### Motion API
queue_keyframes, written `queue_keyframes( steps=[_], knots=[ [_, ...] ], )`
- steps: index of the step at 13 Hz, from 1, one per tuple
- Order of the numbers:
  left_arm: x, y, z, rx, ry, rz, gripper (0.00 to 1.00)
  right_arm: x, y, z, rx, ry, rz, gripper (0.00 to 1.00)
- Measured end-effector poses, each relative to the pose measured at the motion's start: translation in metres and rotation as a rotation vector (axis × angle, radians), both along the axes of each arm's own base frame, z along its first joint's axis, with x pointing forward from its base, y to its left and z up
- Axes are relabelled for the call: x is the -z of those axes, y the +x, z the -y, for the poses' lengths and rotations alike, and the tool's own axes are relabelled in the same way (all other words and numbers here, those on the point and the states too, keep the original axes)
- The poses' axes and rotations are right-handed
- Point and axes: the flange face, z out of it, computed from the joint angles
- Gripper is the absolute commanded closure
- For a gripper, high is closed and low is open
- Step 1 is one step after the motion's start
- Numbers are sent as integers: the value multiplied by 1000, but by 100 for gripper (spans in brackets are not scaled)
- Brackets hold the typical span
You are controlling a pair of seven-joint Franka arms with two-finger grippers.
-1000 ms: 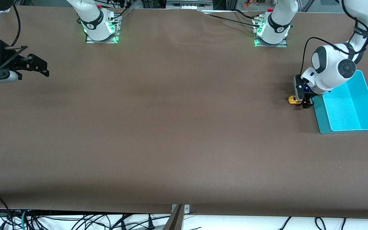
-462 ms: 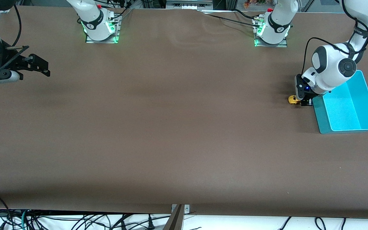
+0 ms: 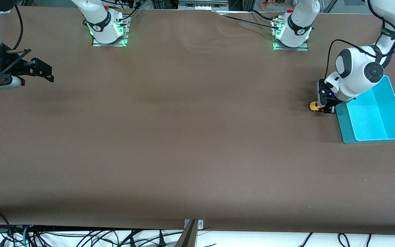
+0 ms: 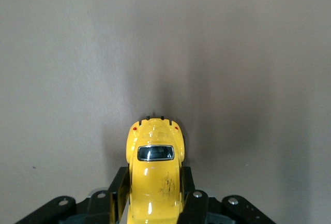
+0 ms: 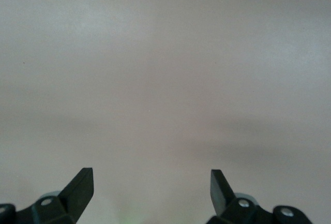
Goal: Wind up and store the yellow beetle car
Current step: 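Lift the car with the left gripper and carry it over the teal tray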
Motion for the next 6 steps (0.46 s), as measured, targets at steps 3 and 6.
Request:
queue_keyframes(
  steps=[3, 6],
  knots=[
    [-44, 23, 8, -12, -26, -81, 89, 0, 0, 0, 0, 0, 0, 0],
    [-83, 42, -15, -44, -49, -126, 89, 0, 0, 0, 0, 0, -1, 0]
  ],
)
